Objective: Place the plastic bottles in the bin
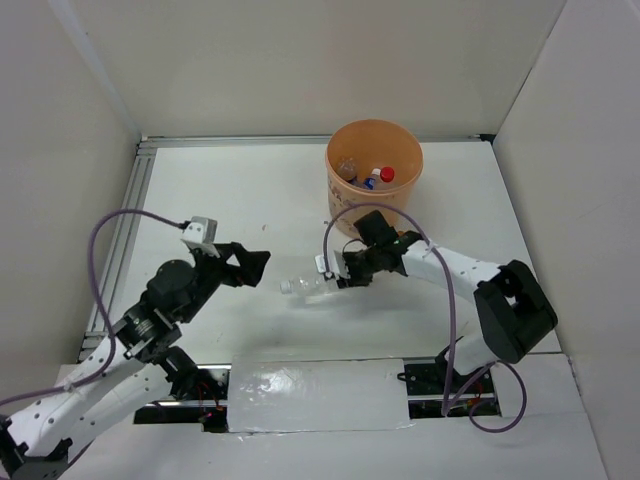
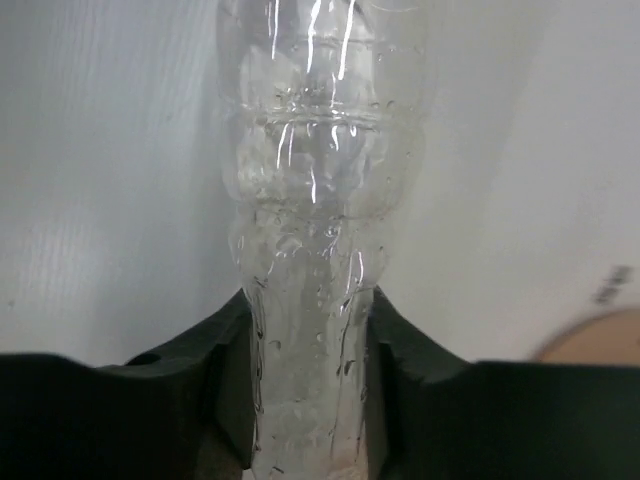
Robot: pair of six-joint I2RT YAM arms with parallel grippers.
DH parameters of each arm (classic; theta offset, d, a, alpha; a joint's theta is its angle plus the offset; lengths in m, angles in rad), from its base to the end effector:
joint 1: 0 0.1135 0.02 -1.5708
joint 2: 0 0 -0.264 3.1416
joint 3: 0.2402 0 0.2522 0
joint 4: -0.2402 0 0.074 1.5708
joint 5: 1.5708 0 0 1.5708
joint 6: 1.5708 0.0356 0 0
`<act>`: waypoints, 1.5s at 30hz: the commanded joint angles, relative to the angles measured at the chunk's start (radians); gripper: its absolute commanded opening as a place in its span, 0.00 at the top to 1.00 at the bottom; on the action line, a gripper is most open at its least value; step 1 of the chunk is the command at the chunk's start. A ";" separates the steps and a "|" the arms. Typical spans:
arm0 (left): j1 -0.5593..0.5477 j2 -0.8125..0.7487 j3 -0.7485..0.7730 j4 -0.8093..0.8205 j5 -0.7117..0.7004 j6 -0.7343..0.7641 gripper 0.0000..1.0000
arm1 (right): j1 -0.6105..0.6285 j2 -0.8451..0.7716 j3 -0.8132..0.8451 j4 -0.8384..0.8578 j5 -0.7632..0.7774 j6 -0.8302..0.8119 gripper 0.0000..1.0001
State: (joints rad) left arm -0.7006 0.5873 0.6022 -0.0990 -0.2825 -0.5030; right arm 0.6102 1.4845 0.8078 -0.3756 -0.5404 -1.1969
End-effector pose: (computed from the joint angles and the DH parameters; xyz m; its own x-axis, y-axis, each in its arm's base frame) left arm 0.1227 -0.0905 0.3143 -0.2523 -0.3928 -0.8843 0.3255 0.8262 -0.4598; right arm 0.2170 0.1741 0.1791 0.3919 -0.7000 -0.5970 -0.9184 -0.2600 -0.2981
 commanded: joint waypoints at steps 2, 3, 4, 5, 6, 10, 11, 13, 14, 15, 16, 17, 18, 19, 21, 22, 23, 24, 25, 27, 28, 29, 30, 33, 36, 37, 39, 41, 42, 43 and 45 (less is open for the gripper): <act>-0.007 -0.165 -0.016 0.007 0.009 0.009 0.00 | -0.024 -0.177 0.300 -0.085 -0.197 0.214 0.83; -0.007 -0.190 -0.016 -0.002 0.009 0.009 0.00 | -0.024 -0.193 0.342 -0.085 -0.210 0.239 0.83; -0.007 -0.229 -0.016 -0.002 0.009 0.009 0.00 | -0.033 -0.205 0.382 -0.085 -0.223 0.262 0.83; -0.007 -0.242 -0.016 -0.016 0.019 0.009 0.00 | -0.033 -0.214 0.419 -0.072 -0.236 0.320 0.83; -0.007 -0.242 -0.007 -0.030 0.019 0.018 0.00 | -0.056 -0.223 0.514 -0.048 -0.236 0.376 0.83; -0.007 -0.204 -0.007 -0.004 0.063 0.018 0.00 | -0.138 -0.224 0.565 0.110 -0.189 0.529 0.82; -0.007 -0.179 -0.021 0.016 0.083 0.018 0.00 | -0.159 -0.224 0.577 0.169 -0.172 0.557 0.80; -0.007 -0.060 -0.030 0.086 0.170 0.027 0.00 | -0.219 -0.172 0.626 0.181 -0.136 0.568 0.79; -0.007 -0.006 -0.030 0.111 0.204 0.027 0.00 | -0.246 -0.152 0.640 0.181 -0.136 0.568 0.77; -0.017 0.052 -0.030 0.133 0.263 0.055 0.00 | -0.275 -0.109 0.666 0.194 -0.136 0.591 0.77; -0.028 0.165 -0.003 0.152 0.276 0.067 0.00 | -0.335 -0.087 0.679 0.204 -0.174 0.600 0.76; -0.068 0.218 0.008 0.201 0.276 0.081 0.00 | -0.361 -0.064 0.692 0.192 -0.197 0.600 0.76; -0.094 0.265 0.019 0.234 0.251 0.099 0.00 | -0.386 -0.017 0.709 0.191 -0.214 0.600 0.74; -0.115 0.310 0.031 0.264 0.241 0.144 0.00 | -0.403 0.003 0.734 0.176 -0.234 0.600 0.73; -0.164 0.443 0.099 0.318 0.241 0.202 0.00 | -0.432 0.071 0.778 0.118 -0.263 0.579 0.63; -0.180 0.488 0.160 0.318 0.241 0.222 0.00 | -0.461 0.089 0.791 0.107 -0.286 0.579 0.56; -0.197 0.578 0.189 0.329 0.230 0.240 0.00 | -0.461 0.108 0.803 0.090 -0.315 0.579 0.36; -0.233 0.621 0.215 0.343 0.211 0.273 0.00 | -0.475 0.137 0.836 0.063 -0.316 0.601 0.27; -0.252 0.662 0.266 0.352 0.201 0.287 0.00 | -0.492 0.137 0.847 0.063 -0.332 0.618 0.21; -0.307 0.779 0.316 0.366 0.139 0.308 0.00 | -0.513 0.134 0.847 0.104 -0.360 0.711 0.00; -0.327 0.816 0.364 0.383 0.105 0.317 0.00 | -0.535 0.125 0.847 0.127 -0.360 0.747 0.00; -0.342 0.851 0.386 0.395 0.086 0.331 0.00 | -0.547 0.114 0.847 0.150 -0.360 0.784 0.00; -0.364 0.917 0.405 0.410 0.056 0.331 0.00 | -0.562 0.105 0.858 0.176 -0.360 0.821 0.00; -0.364 1.020 0.499 0.420 0.046 0.331 0.00 | -0.638 0.094 0.907 0.161 -0.388 0.939 0.00; -0.385 1.163 0.616 0.372 -0.001 0.343 0.00 | -0.725 0.060 0.918 0.149 -0.426 1.016 0.00; -0.395 1.195 0.640 0.372 -0.038 0.343 0.00 | -0.748 0.030 0.901 0.139 -0.435 1.026 0.00; -0.408 1.281 0.711 0.352 -0.075 0.366 0.00 | -0.817 -0.010 0.845 0.139 -0.455 1.027 0.00; -0.418 1.333 0.786 0.320 -0.156 0.380 0.00 | -0.887 -0.065 0.777 0.139 -0.483 1.016 0.00; -0.418 1.380 0.810 0.306 -0.182 0.380 0.00 | -0.912 -0.082 0.757 0.130 -0.512 1.016 0.00; -0.418 1.399 0.830 0.294 -0.213 0.400 0.00 | -0.938 -0.107 0.719 0.109 -0.527 1.002 0.00; -0.418 1.443 0.863 0.303 -0.224 0.422 0.00 | -1.015 -0.127 0.683 0.087 -0.579 0.975 0.00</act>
State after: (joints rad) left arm -1.1122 1.9934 1.3972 0.1844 -0.4065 -0.1337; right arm -0.3462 1.3968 1.5417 -0.2638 -1.0172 -0.2188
